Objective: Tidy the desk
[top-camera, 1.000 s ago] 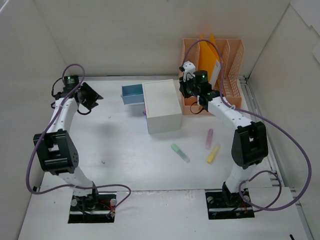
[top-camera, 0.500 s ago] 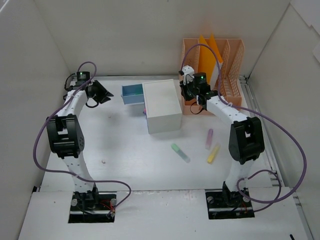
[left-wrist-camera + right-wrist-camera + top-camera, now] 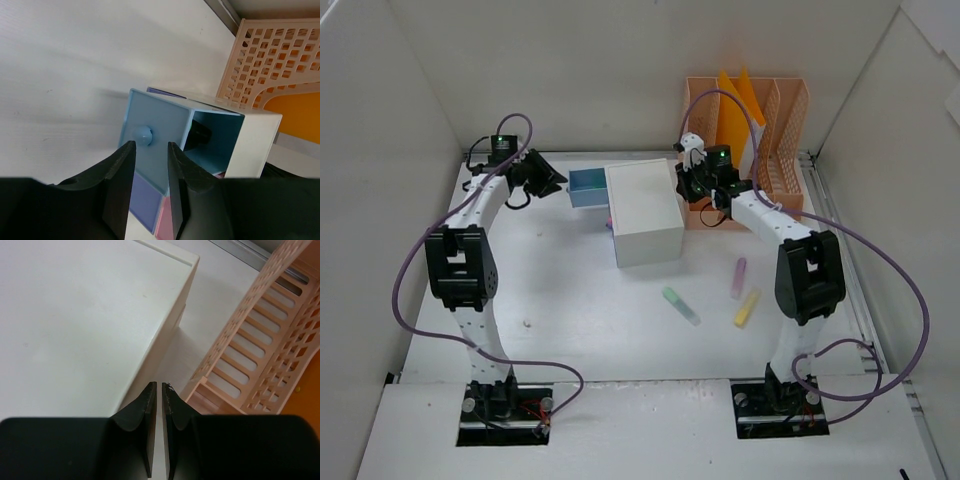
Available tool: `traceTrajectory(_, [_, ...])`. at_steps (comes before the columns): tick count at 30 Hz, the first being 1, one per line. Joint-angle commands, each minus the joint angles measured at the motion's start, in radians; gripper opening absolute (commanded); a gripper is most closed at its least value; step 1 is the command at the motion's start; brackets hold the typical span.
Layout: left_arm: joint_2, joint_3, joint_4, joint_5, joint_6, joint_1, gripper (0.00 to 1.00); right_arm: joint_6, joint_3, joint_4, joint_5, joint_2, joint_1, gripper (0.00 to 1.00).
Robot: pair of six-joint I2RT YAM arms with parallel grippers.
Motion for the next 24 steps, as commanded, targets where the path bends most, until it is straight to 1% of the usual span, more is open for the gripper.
traceTrajectory(1, [-0.011, 0.043, 0.056, 0.048, -0.012, -0.015, 0.28, -0.009, 0.059, 0.053, -0.052, -0.003, -0.009, 0.07])
traceTrajectory(7, [0.015, 0.061, 0.085, 0.088, -0.032, -0.044, 0.28, -0.017, 0.067, 0.039, -0.083, 0.003, -0.005, 0.07])
traceTrajectory(16, [0.069, 0.149, 0.081, 0.128, -0.037, -0.101, 0.29, -0.023, 0.065, 0.027, -0.096, 0.009, 0.000, 0.07])
traceTrajectory(24, [0.084, 0.143, 0.102, 0.152, -0.050, -0.120, 0.29, -0.026, 0.061, 0.019, -0.110, 0.012, 0.012, 0.07])
